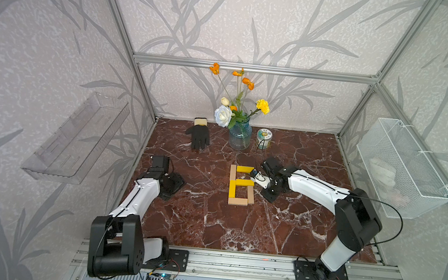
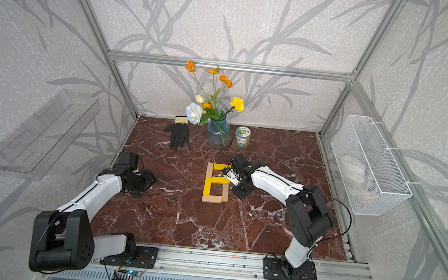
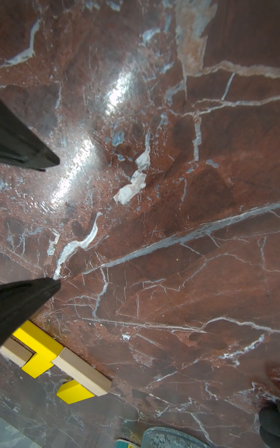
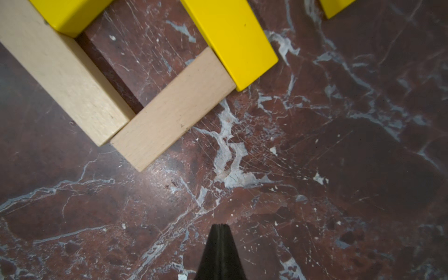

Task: Assemble the number 6 with building blocks
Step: Adjust the building block at the center of the board.

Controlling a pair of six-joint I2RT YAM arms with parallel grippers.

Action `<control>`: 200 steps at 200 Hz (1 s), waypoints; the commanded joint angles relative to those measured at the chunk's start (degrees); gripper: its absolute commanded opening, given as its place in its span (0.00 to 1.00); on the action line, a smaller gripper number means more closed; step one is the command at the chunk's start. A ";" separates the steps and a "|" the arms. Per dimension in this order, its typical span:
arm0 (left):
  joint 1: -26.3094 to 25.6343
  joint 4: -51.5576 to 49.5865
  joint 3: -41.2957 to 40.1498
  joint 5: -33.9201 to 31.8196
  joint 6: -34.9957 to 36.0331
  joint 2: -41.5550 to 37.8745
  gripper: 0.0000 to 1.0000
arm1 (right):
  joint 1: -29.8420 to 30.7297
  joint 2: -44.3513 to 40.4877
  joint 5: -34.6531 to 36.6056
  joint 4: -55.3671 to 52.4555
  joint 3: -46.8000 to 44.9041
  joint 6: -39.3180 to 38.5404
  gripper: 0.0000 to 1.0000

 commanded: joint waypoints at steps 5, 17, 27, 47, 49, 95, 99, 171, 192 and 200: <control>-0.34 0.08 -0.72 -0.46 0.21 0.03 0.73 | 0.94 2.25 -2.23 0.70 -0.55 2.07 0.00; -0.32 0.15 -0.92 -0.43 0.21 0.04 0.73 | 1.64 3.17 -2.32 0.91 -0.60 2.52 0.00; -0.40 0.19 -0.95 -0.41 0.28 -0.10 0.73 | 2.33 3.77 -2.31 1.27 -0.59 2.96 0.00; -0.45 0.20 -1.02 -0.42 0.42 0.01 0.73 | 3.32 4.83 -2.45 1.84 -0.45 3.78 0.00; -0.41 0.19 -0.98 -0.39 0.46 0.01 0.73 | 3.49 4.95 -2.49 1.90 -0.37 3.90 0.00; -0.40 0.08 -1.03 -0.30 0.82 0.03 0.73 | 5.11 7.03 -2.30 1.68 0.72 4.37 0.00; -0.39 0.11 -1.03 -0.33 0.90 0.00 0.73 | 5.21 7.04 -2.32 1.69 0.72 4.45 0.00; -0.41 0.52 -0.91 -0.08 1.26 0.72 0.73 | 6.97 7.83 -2.32 1.69 1.31 5.24 0.00; -0.41 0.53 -0.76 -0.15 1.35 0.64 0.73 | 6.98 7.41 -1.38 1.38 0.92 5.16 0.00; -0.41 0.62 -0.90 -0.22 1.34 0.66 0.73 | 6.97 6.99 -0.85 1.30 0.69 4.96 0.00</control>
